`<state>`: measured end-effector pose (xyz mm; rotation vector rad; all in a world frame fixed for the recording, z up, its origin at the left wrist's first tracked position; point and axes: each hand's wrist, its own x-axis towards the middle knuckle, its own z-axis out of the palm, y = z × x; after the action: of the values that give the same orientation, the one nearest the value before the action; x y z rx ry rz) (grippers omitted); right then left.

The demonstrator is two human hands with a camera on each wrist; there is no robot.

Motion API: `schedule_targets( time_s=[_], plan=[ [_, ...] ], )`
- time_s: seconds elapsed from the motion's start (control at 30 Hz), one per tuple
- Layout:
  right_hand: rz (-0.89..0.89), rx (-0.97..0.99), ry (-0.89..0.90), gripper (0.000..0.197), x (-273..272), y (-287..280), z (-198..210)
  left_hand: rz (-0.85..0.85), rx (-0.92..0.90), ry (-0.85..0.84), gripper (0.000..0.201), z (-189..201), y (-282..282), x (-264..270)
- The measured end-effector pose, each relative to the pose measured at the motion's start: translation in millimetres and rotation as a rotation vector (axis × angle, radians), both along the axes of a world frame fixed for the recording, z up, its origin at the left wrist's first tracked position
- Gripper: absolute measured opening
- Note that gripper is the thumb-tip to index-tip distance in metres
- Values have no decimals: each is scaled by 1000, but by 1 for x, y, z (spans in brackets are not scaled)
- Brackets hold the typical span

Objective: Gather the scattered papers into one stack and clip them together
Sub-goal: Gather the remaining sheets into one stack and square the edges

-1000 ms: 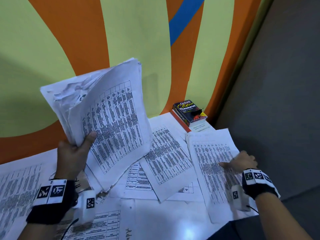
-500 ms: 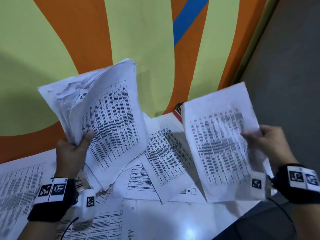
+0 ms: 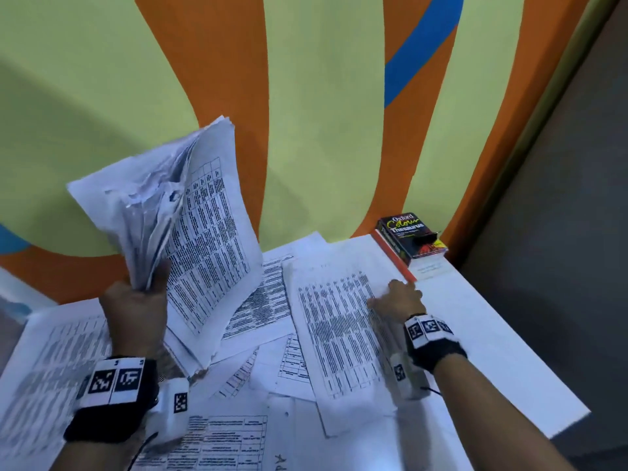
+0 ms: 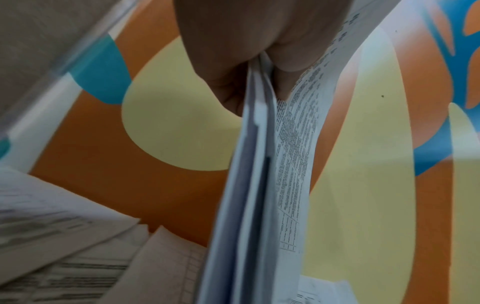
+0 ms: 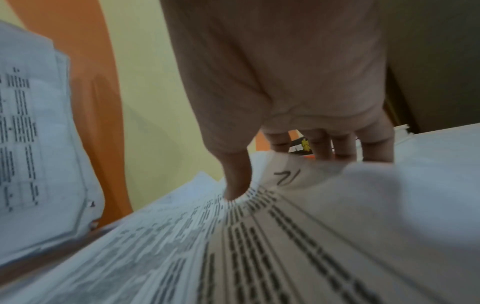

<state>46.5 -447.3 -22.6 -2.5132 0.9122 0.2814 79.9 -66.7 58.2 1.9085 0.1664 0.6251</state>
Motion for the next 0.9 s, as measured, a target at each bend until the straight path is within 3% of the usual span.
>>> schedule_targets(
  time_s=[0.07,0.2,0.27,0.4,0.5,0.6,0.7,0.8,0.87,0.9],
  plan=[
    [56,-48,80,78,4,6,-6,48,-12,-22,69,-5,12,0],
    [91,-5,-29,35,7,5,-8,160,-113,-46,68,-11,23,-1],
    [50,-12,-27,33,7,4,-7,170,-126,-39,69,-13,25,-2],
    [-12,-50,57,77,9,13,-3,168,-133,-49,66,-18,33,-4],
    [-10,6,26,84,13,16,0,157,-120,-70,50,-17,31,-8],
    [30,51,-6,51,10,14,1,153,-124,-68,46,-18,35,-10],
    [48,60,-167,12,5,12,8,173,-192,-62,46,-17,44,-11],
    [14,113,-355,22,-5,4,26,184,-162,-61,35,-12,52,-15],
    [-74,313,-518,8,-12,-1,40,203,-138,-56,34,-11,61,-17],
    [-155,460,-615,13,-13,-5,41,206,-129,-62,35,-12,65,-18]
  ],
)
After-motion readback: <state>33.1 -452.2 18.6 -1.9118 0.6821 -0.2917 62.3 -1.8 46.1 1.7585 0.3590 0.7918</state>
